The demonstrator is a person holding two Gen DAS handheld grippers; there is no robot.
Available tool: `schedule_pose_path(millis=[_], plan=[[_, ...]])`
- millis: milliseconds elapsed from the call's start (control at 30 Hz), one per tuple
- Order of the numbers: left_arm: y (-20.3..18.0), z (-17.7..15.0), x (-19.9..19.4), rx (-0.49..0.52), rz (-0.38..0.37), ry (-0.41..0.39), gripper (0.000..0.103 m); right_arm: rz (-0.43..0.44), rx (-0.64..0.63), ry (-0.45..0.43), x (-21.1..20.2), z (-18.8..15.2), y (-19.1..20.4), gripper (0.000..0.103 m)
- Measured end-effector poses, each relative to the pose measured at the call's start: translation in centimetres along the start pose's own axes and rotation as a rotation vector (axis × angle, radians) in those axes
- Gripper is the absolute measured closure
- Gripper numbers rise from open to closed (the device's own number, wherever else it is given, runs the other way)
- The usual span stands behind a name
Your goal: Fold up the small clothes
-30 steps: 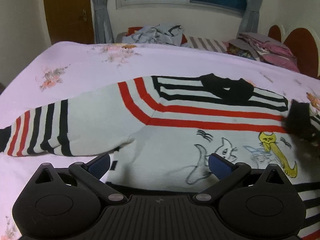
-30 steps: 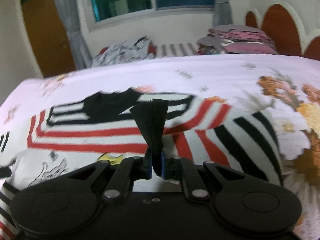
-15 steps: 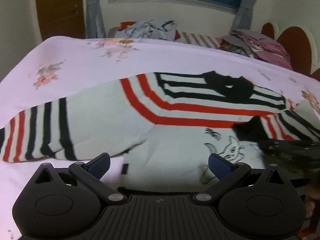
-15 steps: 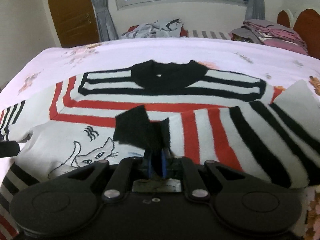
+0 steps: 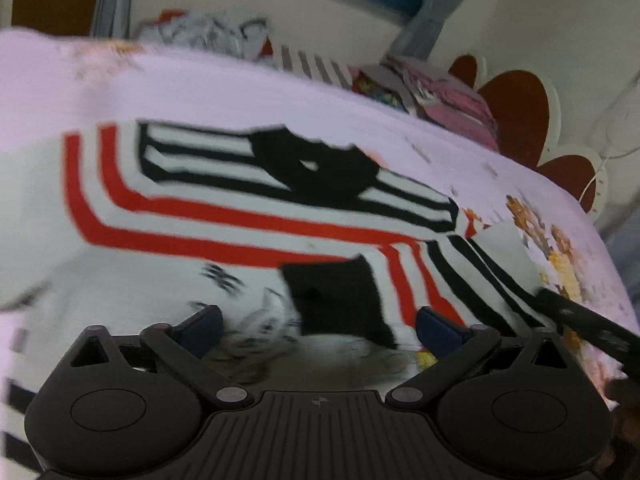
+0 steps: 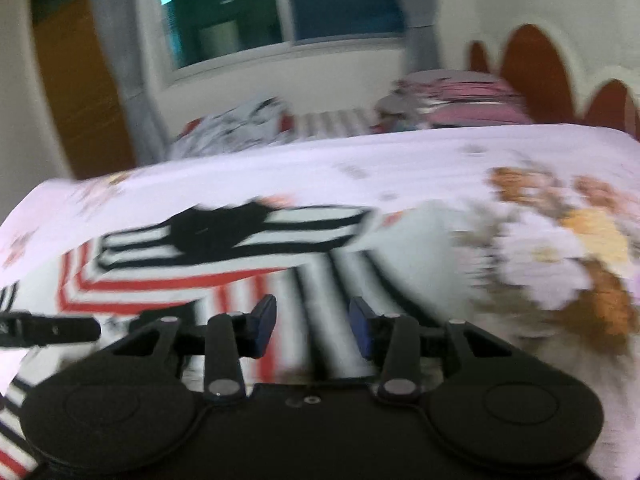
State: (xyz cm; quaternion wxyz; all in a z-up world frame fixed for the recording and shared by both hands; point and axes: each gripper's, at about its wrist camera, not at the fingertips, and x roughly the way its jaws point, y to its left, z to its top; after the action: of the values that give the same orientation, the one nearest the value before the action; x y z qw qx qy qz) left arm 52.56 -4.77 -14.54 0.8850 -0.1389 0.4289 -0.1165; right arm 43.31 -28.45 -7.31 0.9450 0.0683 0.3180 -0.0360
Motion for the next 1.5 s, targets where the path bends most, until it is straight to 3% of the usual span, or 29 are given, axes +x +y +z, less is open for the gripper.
schedule_pose_path(millis=[67,133,167,200,233,333,467,600,767,833,900,933,1033,1067,1100,1267,1467,1500], plan=[[-0.6,0.3,1.8,-0.020,0.018,0.052,0.056,-0.053,0.033,-0.007,-0.9,-0.1,-2.4,0.065],[-0.7,0.2,3.0,-0.037,0.020,0.068,0.056,-0.097,0.069,0.004,-1.4,-0.4,-4.3,0.067],[-0.9,0.3,3.7,-0.036,0.021,0.072,0.063,-0.113,0.090,0.011,-1.5,-0.6,-5.2,0.068],[-1.0,0.3,4.1,-0.029,0.025,0.073,0.091,-0.122,0.110,0.020,-1.6,-0.8,-5.9,0.068],[-1.1,0.4,4.4,-0.010,0.041,0.067,0.099,-0.130,0.127,0.027,-1.5,-1.1,-6.4,0.068],[-0.8,1.3,2.8,0.003,0.039,-0.003,0.099,-0.138,0.167,0.047,-1.5,-1.6,-7.7,0.069],[0.7,2.4,-0.9,0.059,0.112,-0.108,0.099,-0.121,0.173,0.054,-1.3,-1.7,-7.9,0.069],[3.0,2.0,-1.4,0.091,0.188,-0.097,0.099,-0.084,0.164,0.077,-0.1,-1.9,-6.9,0.069],[4.0,0.3,0.9,0.121,0.231,-0.041,0.098,-0.049,0.127,0.134,1.8,-2.3,-5.6,0.069],[3.8,0.0,0.5,0.116,0.250,-0.064,0.081,-0.046,0.117,0.134,2.1,-2.2,-5.5,0.069],[4.2,-0.1,-0.1,0.111,0.264,-0.102,0.036,-0.039,0.110,0.124,2.5,-1.7,-5.9,0.068],[4.5,0.1,-0.3,0.100,0.265,-0.122,0.034,-0.033,0.114,0.123,2.8,-1.3,-6.2,0.067],[5.6,0.9,0.4,0.051,0.229,-0.106,0.035,0.005,0.141,0.127,5.1,0.2,-7.4,0.064],[6.0,1.2,0.8,0.037,0.211,-0.092,0.041,0.020,0.161,0.130,6.1,0.7,-7.9,0.064],[6.2,1.3,1.3,0.031,0.203,-0.078,0.057,0.035,0.185,0.134,7.1,1.1,-8.4,0.063],[6.2,1.5,3.0,0.032,0.186,-0.063,0.089,0.118,0.298,0.123,12.1,3.4,-10.7,0.063],[5.8,0.9,2.8,0.055,0.200,-0.100,0.095,0.221,0.320,0.168,16.5,4.6,-10.9,0.064],[5.8,0.8,2.6,0.066,0.201,-0.111,0.098,0.237,0.311,0.183,16.8,4.7,-10.7,0.080]])
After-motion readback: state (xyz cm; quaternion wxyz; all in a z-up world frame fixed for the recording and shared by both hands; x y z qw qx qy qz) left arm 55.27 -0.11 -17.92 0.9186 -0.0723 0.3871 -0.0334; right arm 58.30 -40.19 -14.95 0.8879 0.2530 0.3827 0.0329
